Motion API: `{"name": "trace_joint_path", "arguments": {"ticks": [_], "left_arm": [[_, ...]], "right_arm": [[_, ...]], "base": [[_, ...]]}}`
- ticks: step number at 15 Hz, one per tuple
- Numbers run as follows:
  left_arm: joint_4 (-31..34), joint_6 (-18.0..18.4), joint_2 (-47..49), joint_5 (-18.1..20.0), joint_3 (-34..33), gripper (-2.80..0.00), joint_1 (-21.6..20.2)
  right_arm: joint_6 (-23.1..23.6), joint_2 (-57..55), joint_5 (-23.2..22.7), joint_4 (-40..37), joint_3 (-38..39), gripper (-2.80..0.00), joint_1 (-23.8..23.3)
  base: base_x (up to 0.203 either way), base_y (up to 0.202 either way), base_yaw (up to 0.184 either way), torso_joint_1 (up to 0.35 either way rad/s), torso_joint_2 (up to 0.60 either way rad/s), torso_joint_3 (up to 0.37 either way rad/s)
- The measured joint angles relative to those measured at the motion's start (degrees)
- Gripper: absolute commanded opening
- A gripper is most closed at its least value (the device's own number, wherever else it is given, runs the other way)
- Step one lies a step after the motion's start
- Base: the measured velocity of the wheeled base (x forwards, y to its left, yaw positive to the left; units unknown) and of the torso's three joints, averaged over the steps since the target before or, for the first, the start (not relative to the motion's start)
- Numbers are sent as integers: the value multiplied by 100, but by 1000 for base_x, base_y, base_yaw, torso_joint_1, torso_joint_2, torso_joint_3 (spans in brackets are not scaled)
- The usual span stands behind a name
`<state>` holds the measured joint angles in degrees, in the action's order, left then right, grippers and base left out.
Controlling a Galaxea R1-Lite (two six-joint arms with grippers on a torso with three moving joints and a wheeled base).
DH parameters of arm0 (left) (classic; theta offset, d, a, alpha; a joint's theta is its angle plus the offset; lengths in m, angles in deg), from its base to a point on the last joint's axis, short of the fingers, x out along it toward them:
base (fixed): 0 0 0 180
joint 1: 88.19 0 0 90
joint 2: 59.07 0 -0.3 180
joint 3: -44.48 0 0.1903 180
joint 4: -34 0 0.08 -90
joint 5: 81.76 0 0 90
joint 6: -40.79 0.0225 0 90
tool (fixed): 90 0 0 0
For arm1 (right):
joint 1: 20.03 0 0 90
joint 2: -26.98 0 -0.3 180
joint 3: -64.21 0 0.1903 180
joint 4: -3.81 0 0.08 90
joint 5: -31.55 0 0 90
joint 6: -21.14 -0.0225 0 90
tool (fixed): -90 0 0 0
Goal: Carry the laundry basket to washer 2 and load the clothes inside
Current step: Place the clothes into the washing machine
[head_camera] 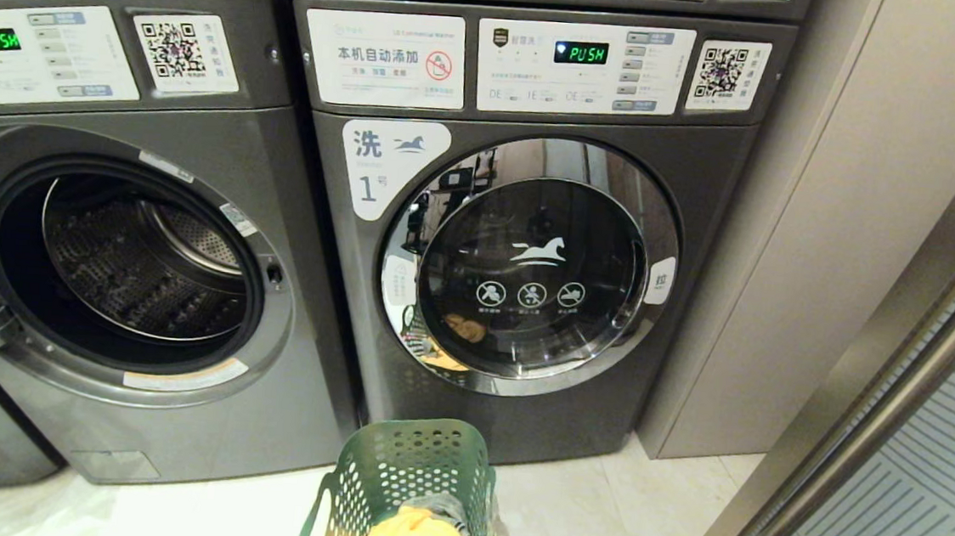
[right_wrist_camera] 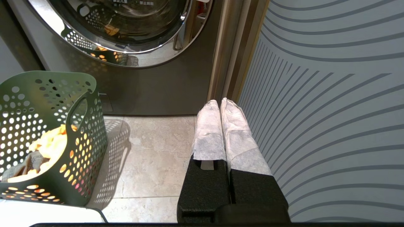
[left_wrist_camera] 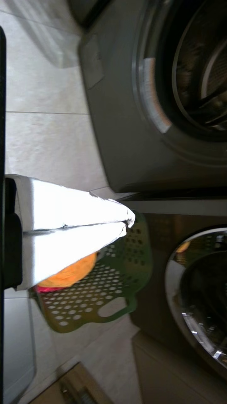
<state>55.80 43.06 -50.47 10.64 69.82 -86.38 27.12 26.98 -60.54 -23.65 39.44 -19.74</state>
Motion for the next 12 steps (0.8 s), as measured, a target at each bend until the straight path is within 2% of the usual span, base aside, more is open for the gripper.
{"name": "trace_joint_path", "arguments": {"ticks": [3,5,7,10,12], "left_arm": [[190,537,-613,-66,-154,-280,-117],[139,685,-768,-42,-178,-280,-139],[165,482,-840,-89,-193,-280,-142],[173,-9,-862,-234,-198,-280,-147],[160,-68,-867,-238,-198,-280,-145]], "right_arm": [[9,0,0,0,0,-280,1],[11,0,0,-1,0,-280,1],[6,0,0,-1,0,-280,1],[4,0,0,-1,0,-280,6],[4,0,0,-1,0,-280,1]], "base": [[0,0,0,0,0,0],[0,0,0,0,0,0],[0,0,0,0,0,0],[0,0,0,0,0,0],[0,0,0,0,0,0]]}}
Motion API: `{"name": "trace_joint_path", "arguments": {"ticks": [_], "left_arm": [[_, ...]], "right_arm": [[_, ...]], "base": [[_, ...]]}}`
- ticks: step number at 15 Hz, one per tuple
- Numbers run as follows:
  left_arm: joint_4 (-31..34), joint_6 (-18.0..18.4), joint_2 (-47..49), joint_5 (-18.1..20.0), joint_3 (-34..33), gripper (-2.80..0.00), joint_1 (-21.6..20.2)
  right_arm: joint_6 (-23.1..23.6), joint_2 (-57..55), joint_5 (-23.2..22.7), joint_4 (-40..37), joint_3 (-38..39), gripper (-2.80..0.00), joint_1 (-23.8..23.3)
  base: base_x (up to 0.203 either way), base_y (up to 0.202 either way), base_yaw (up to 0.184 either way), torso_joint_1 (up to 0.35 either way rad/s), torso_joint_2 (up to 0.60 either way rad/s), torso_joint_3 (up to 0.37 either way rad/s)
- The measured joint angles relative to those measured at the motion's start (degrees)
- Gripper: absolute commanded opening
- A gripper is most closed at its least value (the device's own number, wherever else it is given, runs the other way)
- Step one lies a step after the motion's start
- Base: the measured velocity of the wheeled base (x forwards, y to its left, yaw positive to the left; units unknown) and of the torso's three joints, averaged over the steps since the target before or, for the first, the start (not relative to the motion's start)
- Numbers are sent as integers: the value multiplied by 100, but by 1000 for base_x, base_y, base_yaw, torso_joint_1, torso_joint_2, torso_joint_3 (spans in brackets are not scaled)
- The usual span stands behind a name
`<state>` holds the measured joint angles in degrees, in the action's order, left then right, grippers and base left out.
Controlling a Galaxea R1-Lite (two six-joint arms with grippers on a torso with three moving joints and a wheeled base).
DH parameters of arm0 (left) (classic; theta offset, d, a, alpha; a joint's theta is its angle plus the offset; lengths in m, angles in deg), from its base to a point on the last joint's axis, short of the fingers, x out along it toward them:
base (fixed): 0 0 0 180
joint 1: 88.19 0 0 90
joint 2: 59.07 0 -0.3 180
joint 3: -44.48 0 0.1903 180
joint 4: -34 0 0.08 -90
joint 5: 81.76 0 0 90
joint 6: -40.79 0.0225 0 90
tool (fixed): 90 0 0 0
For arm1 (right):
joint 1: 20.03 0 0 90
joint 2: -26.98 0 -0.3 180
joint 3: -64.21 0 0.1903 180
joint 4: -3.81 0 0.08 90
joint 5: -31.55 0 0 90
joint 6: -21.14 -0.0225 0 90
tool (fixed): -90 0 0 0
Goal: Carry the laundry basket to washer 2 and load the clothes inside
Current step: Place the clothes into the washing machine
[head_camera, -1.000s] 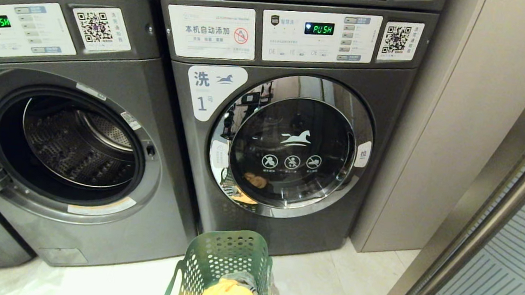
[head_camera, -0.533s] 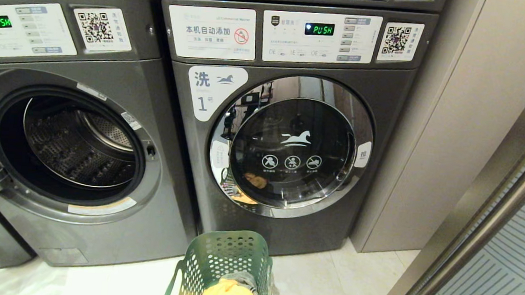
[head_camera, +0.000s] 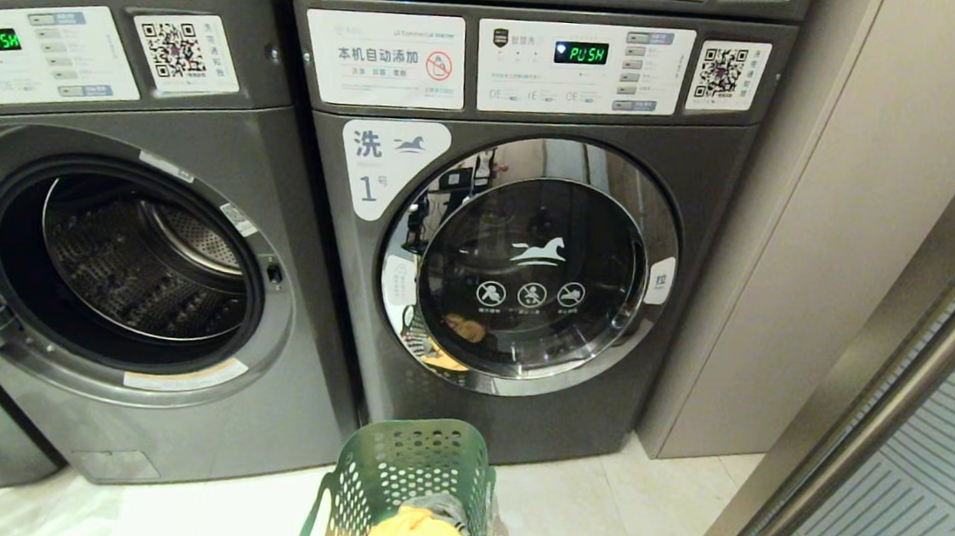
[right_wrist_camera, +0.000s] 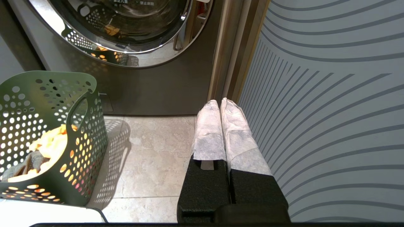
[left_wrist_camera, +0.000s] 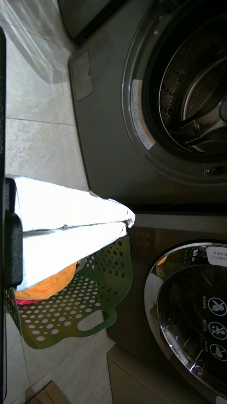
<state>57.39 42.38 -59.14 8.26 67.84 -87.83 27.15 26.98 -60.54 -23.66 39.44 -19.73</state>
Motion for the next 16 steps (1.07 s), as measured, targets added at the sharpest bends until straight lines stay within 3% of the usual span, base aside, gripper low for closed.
{"name": "trace_joint_path", "arguments": {"ticks": [16], "left_arm": [[-2,-62,-2,-12,0,-280,-2]], "right_arm": [[44,0,-4,1,4,-280,0]], "base": [[0,0,0,0,0,0]]}}
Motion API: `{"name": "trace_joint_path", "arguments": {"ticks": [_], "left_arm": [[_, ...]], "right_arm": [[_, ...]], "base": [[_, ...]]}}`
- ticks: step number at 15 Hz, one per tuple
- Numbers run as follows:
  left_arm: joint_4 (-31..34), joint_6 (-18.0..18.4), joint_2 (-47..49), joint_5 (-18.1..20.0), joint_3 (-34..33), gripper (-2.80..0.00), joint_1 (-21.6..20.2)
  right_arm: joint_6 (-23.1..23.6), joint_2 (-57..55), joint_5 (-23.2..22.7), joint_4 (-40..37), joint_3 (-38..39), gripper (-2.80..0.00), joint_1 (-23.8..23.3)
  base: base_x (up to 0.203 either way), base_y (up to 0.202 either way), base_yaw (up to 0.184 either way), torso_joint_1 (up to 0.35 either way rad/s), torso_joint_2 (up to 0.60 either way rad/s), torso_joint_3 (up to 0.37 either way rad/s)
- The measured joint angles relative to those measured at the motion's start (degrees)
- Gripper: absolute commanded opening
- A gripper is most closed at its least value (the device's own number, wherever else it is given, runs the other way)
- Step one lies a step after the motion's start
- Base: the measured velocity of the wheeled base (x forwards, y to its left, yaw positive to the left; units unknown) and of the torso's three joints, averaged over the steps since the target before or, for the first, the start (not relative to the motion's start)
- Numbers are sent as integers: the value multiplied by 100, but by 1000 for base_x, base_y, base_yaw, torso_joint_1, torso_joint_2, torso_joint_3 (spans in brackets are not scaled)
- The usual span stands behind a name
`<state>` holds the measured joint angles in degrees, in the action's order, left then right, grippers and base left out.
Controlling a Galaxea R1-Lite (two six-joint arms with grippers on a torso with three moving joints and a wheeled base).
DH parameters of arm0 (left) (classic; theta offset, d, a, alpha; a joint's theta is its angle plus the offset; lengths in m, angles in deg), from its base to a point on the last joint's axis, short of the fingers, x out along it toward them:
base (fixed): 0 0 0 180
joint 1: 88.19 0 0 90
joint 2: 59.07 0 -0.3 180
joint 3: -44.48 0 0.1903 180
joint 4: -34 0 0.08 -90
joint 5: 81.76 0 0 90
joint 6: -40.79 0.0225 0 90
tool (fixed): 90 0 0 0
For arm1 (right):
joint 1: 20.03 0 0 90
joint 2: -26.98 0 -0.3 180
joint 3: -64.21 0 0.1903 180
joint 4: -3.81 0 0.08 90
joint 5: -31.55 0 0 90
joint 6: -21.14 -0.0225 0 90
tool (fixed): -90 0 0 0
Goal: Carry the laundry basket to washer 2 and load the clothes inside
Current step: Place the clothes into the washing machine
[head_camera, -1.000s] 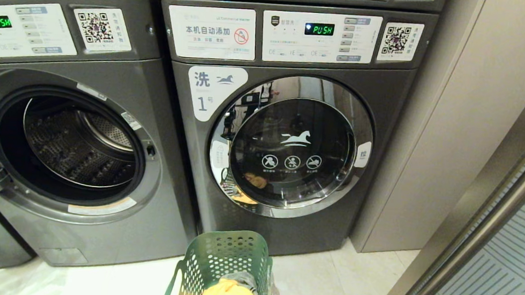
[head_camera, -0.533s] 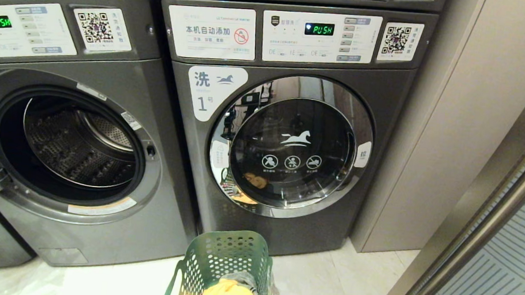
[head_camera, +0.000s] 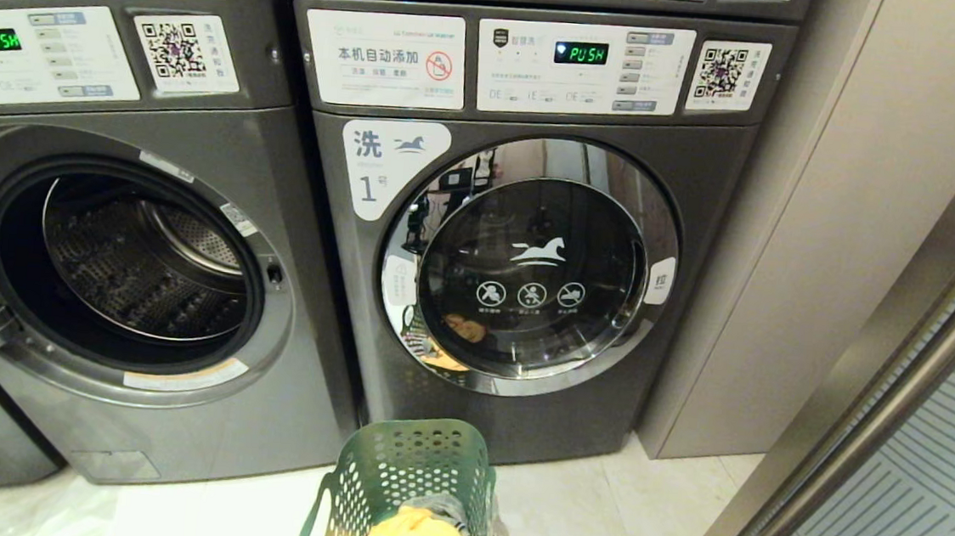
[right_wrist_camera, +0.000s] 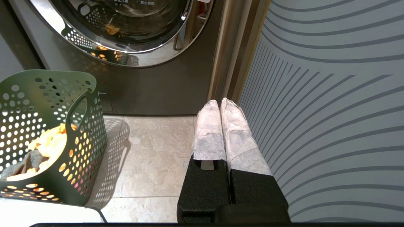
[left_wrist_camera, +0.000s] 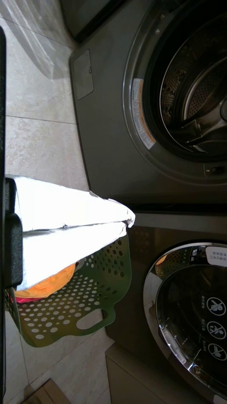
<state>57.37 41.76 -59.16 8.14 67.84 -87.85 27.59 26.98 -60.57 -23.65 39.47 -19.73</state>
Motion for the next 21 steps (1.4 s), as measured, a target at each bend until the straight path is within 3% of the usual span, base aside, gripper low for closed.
{"name": "trace_joint_path", "arguments": {"ticks": [10,18,21], "left_arm": [[-8,6,0,23,0,-280,2],[-8,-8,0,10,0,-280,-1],[-8,-27,0,2,0,-280,-1]], "right_arm": [[38,0,4,-1,5,-280,5],[11,0,4,0,5,-280,0],[-5,0,4,-1,5,-280,0]], "base": [[0,0,0,0,0,0],[2,-7,172,2,1,1],[0,-1,33,1,0,1]]}}
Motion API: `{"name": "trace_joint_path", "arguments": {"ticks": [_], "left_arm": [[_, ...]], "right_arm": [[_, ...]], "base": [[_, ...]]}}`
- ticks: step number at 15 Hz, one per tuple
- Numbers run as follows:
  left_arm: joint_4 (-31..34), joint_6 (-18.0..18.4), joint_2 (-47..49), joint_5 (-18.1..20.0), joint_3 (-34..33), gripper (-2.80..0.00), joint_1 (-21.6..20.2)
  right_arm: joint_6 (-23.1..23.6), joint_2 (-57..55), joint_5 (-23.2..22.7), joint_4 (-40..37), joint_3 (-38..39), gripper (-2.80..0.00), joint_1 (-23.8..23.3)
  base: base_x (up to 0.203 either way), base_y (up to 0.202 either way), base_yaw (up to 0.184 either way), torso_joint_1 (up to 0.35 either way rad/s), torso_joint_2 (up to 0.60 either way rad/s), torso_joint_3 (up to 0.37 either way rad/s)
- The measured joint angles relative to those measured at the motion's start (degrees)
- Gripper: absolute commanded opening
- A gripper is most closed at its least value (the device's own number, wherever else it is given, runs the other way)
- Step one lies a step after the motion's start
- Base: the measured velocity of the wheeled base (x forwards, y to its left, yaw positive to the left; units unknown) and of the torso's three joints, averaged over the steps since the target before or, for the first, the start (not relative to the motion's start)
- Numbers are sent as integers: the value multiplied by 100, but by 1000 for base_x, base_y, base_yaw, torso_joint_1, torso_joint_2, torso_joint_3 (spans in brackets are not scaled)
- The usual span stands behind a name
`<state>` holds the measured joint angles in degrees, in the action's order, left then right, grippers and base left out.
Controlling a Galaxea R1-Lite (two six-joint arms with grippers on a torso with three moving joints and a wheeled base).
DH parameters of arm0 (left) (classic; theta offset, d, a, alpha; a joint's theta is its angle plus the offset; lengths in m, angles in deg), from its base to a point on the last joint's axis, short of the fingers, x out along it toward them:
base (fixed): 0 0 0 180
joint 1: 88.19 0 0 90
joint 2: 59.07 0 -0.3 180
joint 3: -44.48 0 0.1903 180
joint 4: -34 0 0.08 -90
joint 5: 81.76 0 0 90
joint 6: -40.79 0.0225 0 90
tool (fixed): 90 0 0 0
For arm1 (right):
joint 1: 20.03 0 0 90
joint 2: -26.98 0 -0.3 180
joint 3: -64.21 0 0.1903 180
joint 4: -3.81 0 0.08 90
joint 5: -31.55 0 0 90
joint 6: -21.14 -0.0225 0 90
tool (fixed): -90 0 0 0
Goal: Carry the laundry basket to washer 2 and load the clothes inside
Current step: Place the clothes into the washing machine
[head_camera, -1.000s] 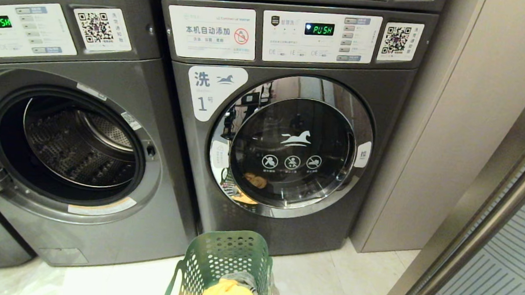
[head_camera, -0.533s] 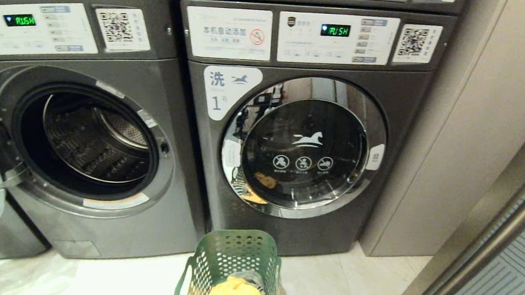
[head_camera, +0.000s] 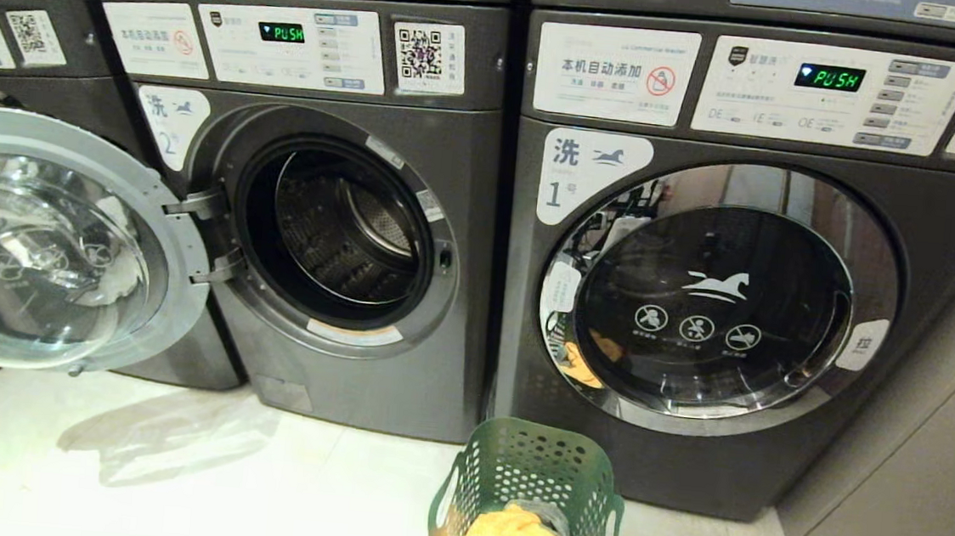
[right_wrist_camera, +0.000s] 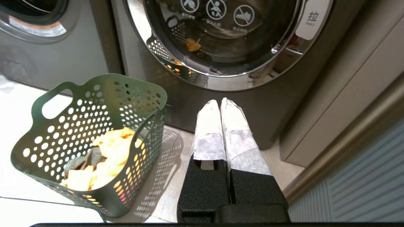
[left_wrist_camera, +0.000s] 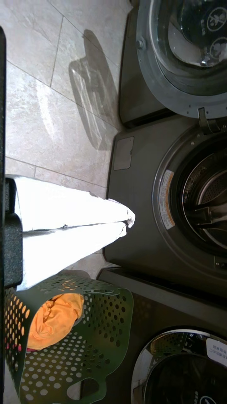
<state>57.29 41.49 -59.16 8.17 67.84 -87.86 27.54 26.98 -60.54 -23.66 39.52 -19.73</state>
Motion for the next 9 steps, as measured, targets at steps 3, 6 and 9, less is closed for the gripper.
{"name": "trace_joint_path", "arguments": {"ticks": [3,6,9], "left_arm": [[-2,-2,0,-2,0,-280,0],[0,-1,0,-1,0,-280,0],[-4,-2,0,-2,0,-280,2]], "right_arm": [[-4,0,0,1,0,-280,2],[11,0,-4,1,0,-280,5],[7,0,-2,1,0,-280,2]], "base": [[0,0,0,0,0,0],[0,0,0,0,0,0],[0,0,0,0,0,0]]}}
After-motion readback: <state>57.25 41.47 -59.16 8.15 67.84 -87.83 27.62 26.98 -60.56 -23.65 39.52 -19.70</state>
